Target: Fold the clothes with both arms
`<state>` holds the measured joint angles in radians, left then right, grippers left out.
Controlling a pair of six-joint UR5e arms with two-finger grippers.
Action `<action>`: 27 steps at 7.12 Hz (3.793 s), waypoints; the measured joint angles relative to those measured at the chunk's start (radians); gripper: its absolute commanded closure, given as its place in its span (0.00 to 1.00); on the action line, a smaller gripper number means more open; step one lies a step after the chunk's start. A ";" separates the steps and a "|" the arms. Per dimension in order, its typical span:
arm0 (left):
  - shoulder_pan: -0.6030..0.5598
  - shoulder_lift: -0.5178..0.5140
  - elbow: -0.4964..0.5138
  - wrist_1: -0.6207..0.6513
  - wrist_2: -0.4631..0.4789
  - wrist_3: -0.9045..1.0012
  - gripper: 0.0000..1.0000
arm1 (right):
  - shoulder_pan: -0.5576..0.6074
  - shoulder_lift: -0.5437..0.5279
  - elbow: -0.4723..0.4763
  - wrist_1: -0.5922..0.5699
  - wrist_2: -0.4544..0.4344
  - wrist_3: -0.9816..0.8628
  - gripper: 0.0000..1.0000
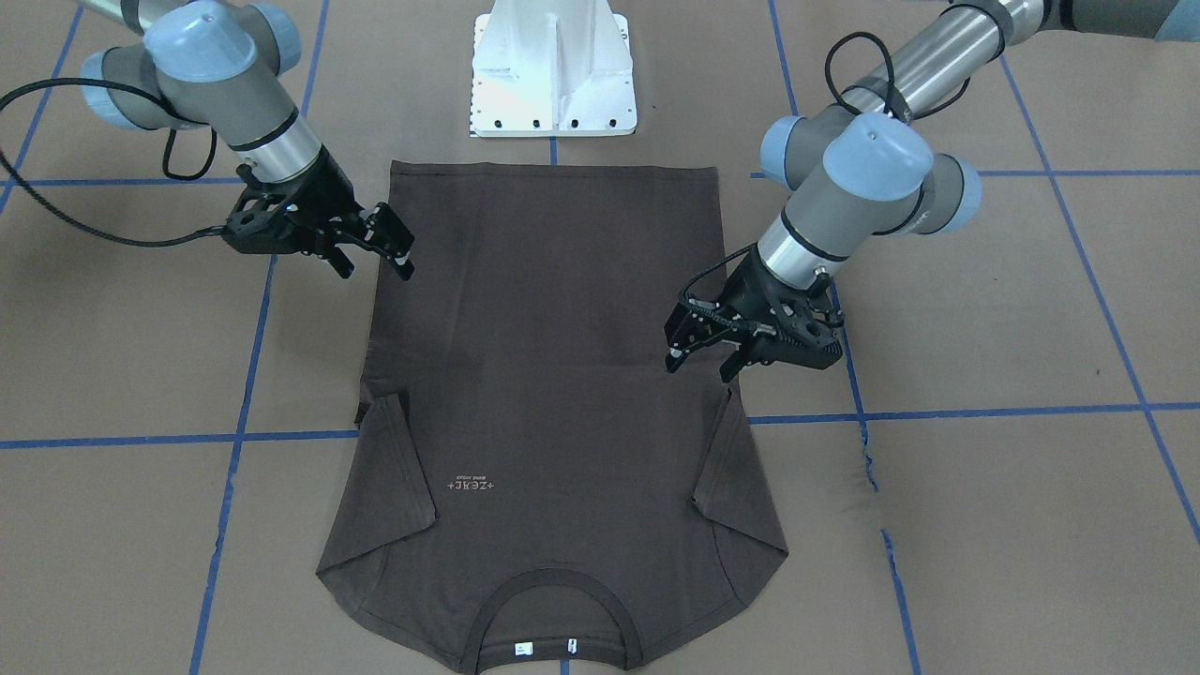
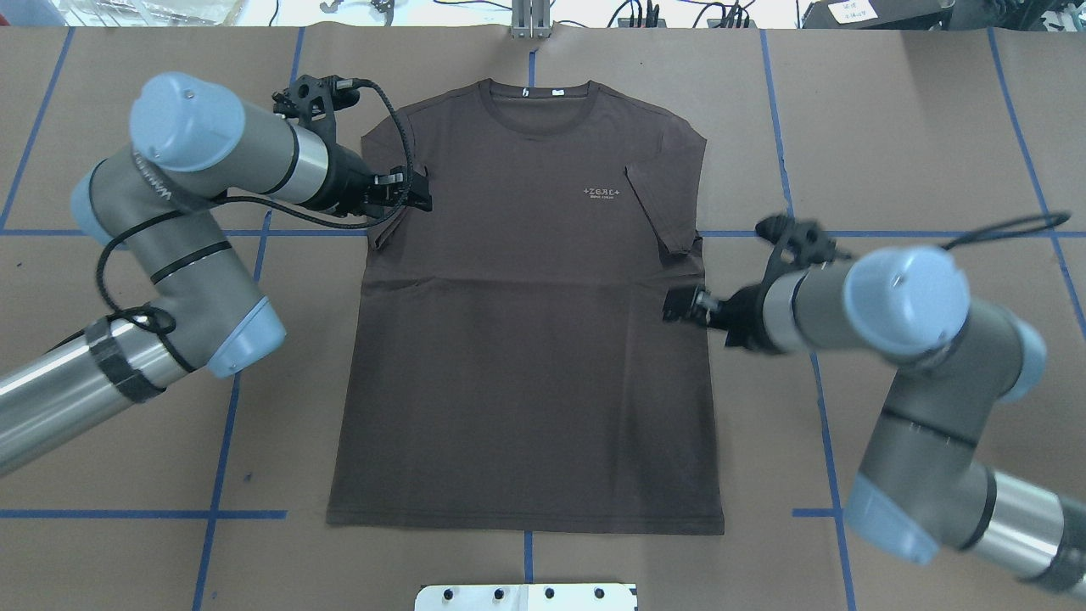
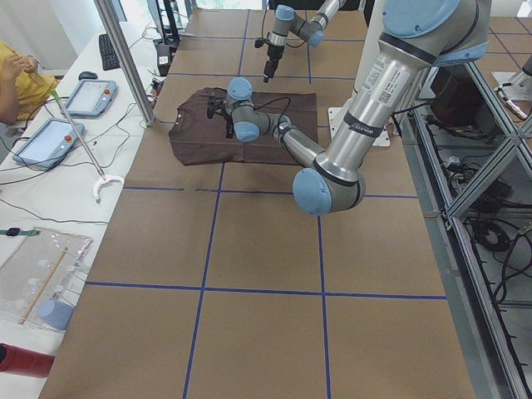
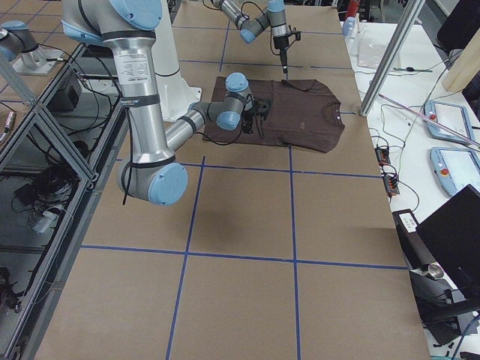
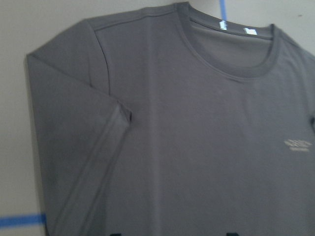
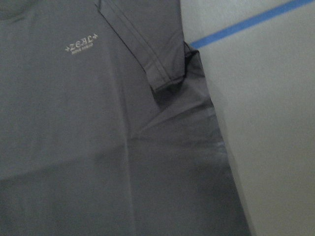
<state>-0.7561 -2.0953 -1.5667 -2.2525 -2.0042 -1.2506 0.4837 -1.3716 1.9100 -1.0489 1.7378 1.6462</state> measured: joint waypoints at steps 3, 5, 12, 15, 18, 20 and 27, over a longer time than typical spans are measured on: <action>0.009 0.055 -0.076 0.000 -0.004 -0.021 0.22 | -0.307 -0.013 0.111 -0.232 -0.315 0.327 0.27; 0.014 0.063 -0.080 0.000 -0.009 -0.025 0.21 | -0.398 -0.014 0.142 -0.369 -0.386 0.452 0.27; 0.032 0.069 -0.081 -0.001 -0.008 -0.028 0.21 | -0.439 -0.027 0.189 -0.571 -0.323 0.517 0.58; 0.033 0.070 -0.082 -0.001 -0.007 -0.028 0.21 | -0.442 -0.035 0.189 -0.572 -0.301 0.517 1.00; 0.032 0.072 -0.085 -0.001 -0.008 -0.029 0.21 | -0.448 -0.050 0.195 -0.573 -0.288 0.517 1.00; 0.041 0.129 -0.152 -0.001 -0.004 -0.074 0.25 | -0.437 -0.055 0.240 -0.573 -0.277 0.517 1.00; 0.503 0.495 -0.425 0.025 0.337 -0.555 0.49 | -0.377 -0.060 0.292 -0.573 -0.245 0.515 1.00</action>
<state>-0.2533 -1.6000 -1.9913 -2.2271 -1.6673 -1.8052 0.1067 -1.4316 2.2016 -1.6214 1.4926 2.1614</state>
